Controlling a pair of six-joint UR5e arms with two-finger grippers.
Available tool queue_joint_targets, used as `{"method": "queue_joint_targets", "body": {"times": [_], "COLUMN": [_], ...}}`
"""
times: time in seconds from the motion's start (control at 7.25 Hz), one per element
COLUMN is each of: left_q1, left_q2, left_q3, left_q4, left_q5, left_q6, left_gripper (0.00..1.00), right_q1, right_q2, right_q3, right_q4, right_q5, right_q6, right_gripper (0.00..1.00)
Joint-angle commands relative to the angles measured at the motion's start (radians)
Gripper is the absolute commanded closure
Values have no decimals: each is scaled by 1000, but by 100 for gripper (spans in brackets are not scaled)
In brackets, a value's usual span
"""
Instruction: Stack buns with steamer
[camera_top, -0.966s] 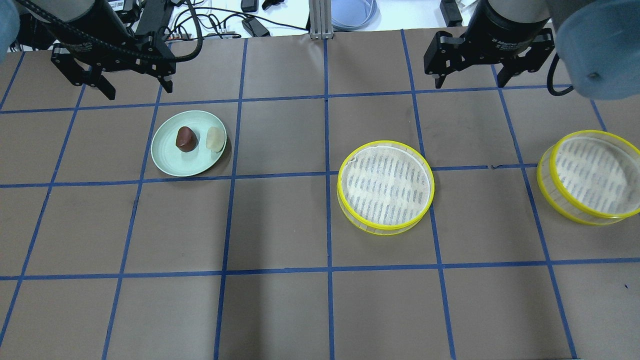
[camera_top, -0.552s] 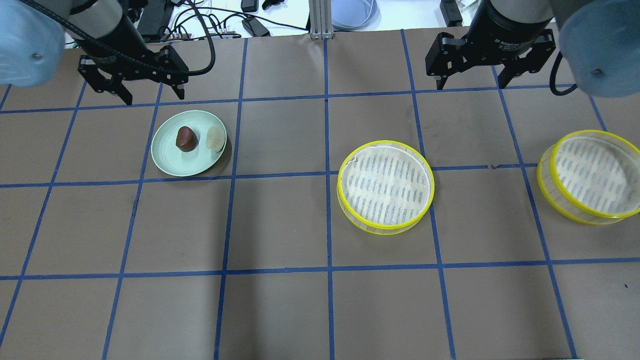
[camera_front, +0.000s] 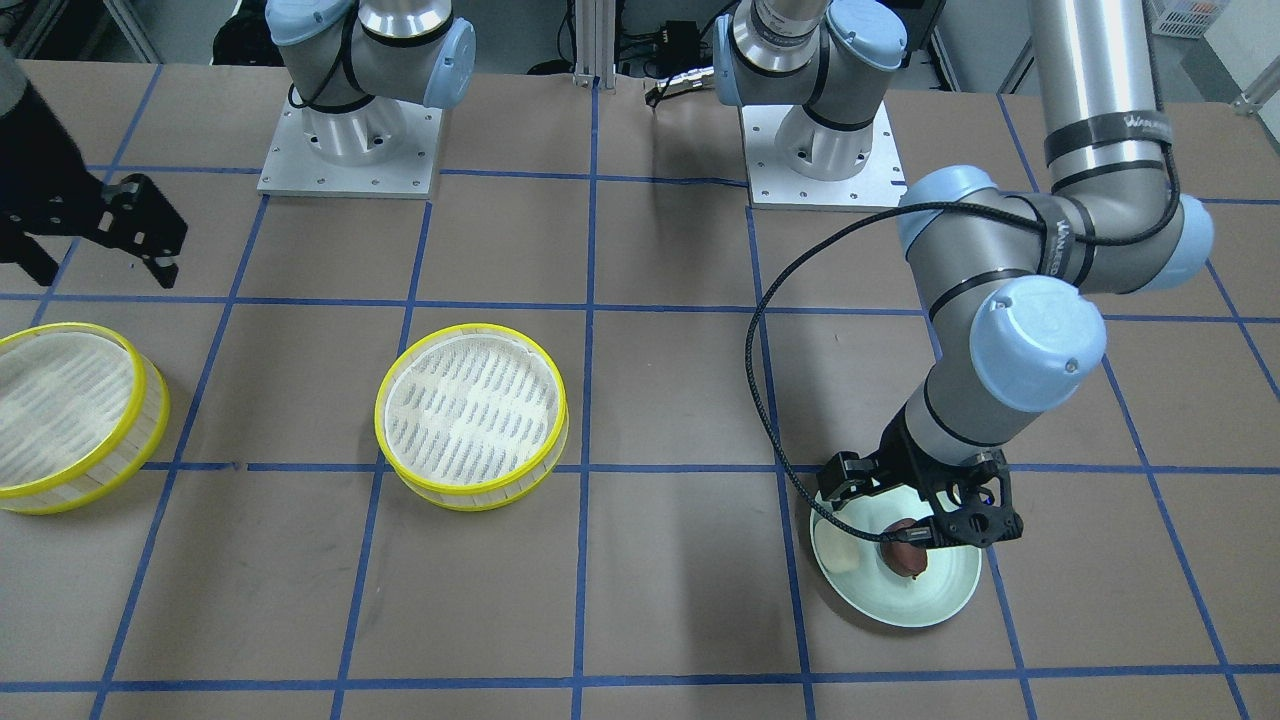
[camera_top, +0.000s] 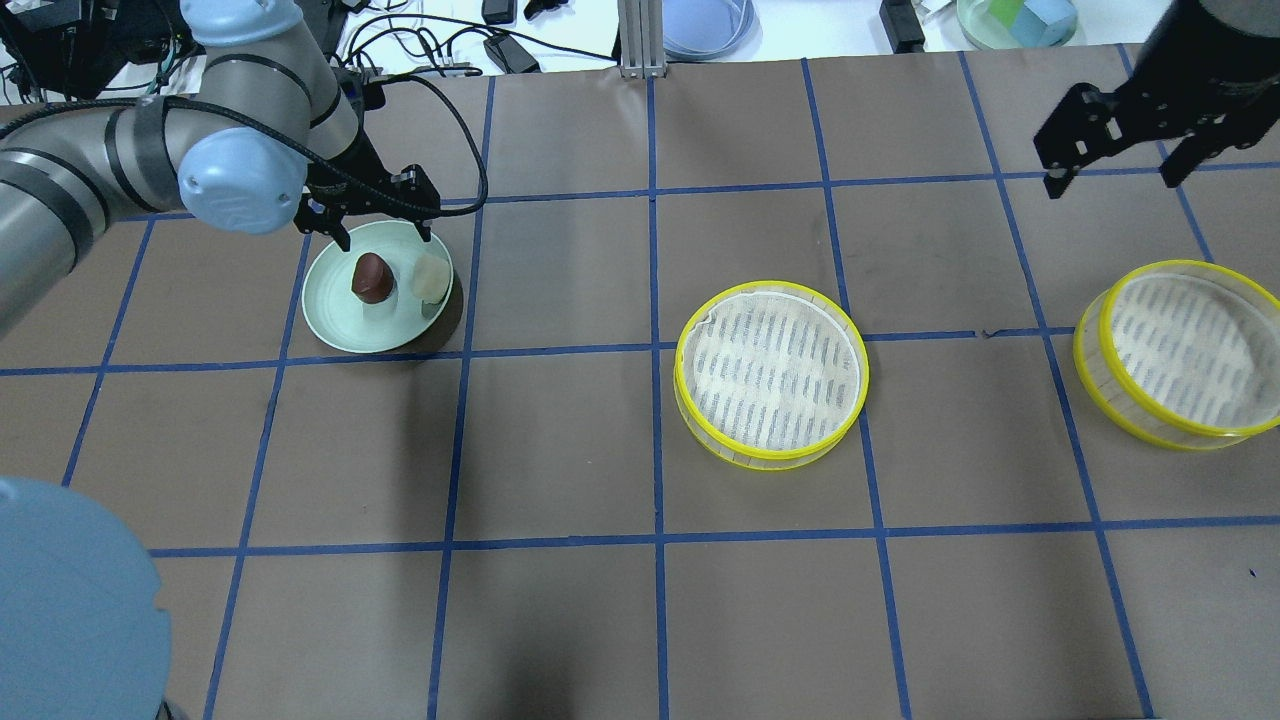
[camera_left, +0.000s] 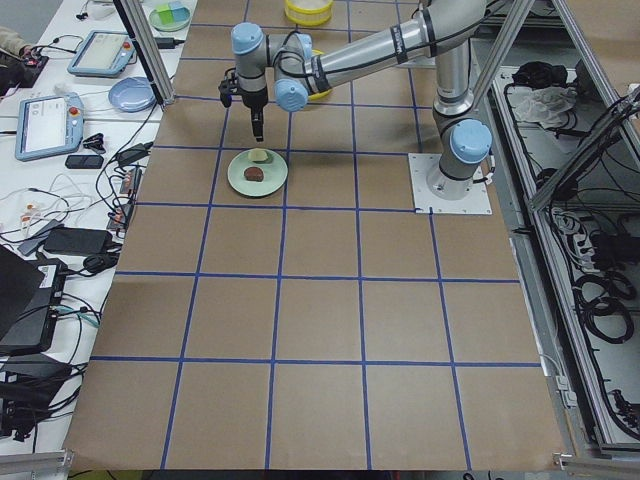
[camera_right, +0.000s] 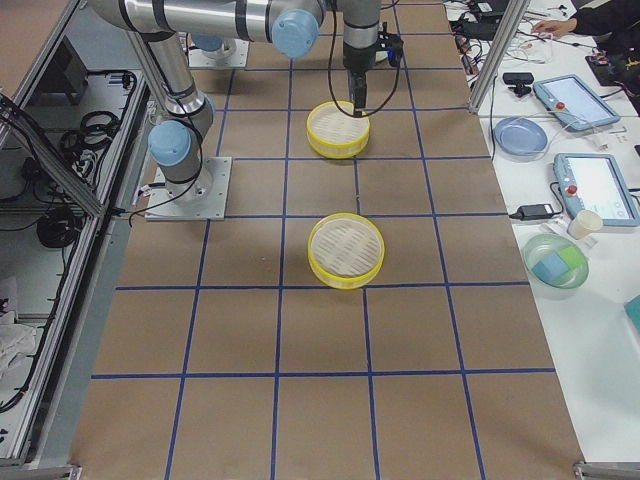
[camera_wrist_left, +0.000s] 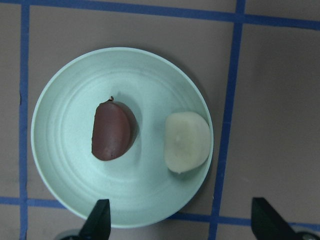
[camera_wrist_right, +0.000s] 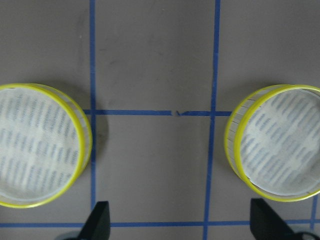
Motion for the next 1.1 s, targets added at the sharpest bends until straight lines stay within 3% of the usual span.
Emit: {"method": "queue_joint_targets", "body": {"times": [0.0, 0.14, 0.55, 0.69, 0.83, 0.97], "left_q1": [1, 1, -2, -2, -2, -1], "left_q2": [-126, -139, -141, -141, -141, -138], "left_q3": [-11, -10, -10, -11, -11, -11], "left_q4": [126, 131, 129, 121, 118, 117], "left_q5": [-3, -30, -41, -41, -82, -116], "left_q6": [-9, -31, -117, -114, -105, -111], "left_gripper": [0, 0, 1, 11, 36, 57], "right_q1": [-179, -264, -410, -439, -444, -444], "right_q2": [87, 154, 382, 439, 490, 515], "right_q3": [28, 29, 59, 60, 60, 60], "right_q4": [-61, -106, -438, -480, -569, -614], "right_q5": [-7, -4, -7, -2, -5, -24], "right_q6": [-234, -361, -610, -653, -705, -720], "right_gripper": [1, 2, 9, 11, 15, 27]}}
